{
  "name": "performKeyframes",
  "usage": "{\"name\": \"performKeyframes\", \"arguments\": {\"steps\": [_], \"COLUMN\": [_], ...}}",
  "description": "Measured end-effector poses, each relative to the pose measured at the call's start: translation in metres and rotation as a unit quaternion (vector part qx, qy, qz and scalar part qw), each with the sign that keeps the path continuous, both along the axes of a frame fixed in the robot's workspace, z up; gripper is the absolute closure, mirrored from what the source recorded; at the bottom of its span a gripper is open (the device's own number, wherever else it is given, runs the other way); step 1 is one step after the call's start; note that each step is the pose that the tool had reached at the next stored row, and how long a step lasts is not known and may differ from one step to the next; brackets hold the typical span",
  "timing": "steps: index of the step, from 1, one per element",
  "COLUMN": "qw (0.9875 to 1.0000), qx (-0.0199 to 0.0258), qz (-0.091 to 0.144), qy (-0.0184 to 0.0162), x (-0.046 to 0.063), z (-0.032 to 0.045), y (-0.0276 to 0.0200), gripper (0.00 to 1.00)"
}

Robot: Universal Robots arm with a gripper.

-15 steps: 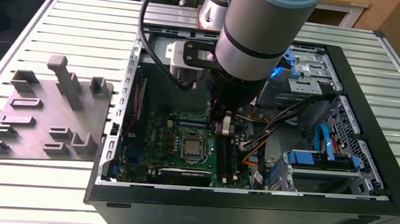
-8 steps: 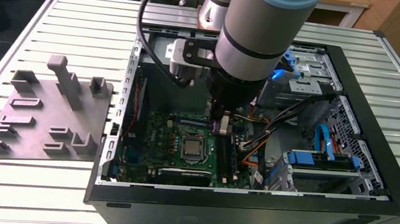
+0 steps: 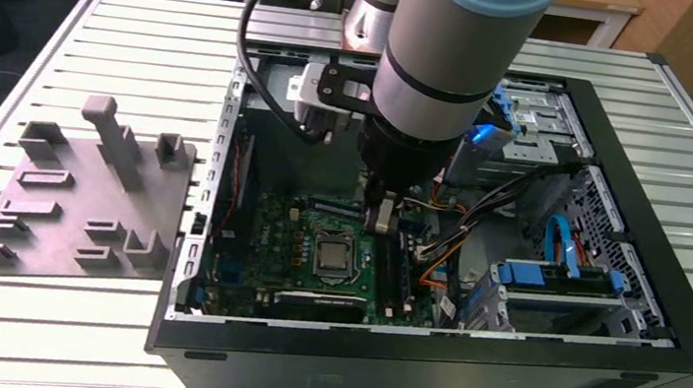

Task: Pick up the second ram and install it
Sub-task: 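Insert the second ram into the second slot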

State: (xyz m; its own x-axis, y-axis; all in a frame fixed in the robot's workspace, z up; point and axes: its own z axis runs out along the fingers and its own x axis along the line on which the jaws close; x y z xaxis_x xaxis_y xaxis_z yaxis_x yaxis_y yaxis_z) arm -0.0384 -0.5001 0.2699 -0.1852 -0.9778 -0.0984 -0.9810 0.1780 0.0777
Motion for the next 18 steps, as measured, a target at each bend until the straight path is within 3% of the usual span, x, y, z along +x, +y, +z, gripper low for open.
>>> {"name": "performKeyframes", "arguments": {"steps": [2,18], "qw": [0.9997,0.9969], "qx": [0.0000,-0.0002], "qz": [-0.023,-0.078], "qy": [0.0000,0.0000], "x": [0.0000,0.0000], "z": [-0.0001,-0.0005], "y": [0.0000,0.0000], "gripper": [0.86,0.86]}}
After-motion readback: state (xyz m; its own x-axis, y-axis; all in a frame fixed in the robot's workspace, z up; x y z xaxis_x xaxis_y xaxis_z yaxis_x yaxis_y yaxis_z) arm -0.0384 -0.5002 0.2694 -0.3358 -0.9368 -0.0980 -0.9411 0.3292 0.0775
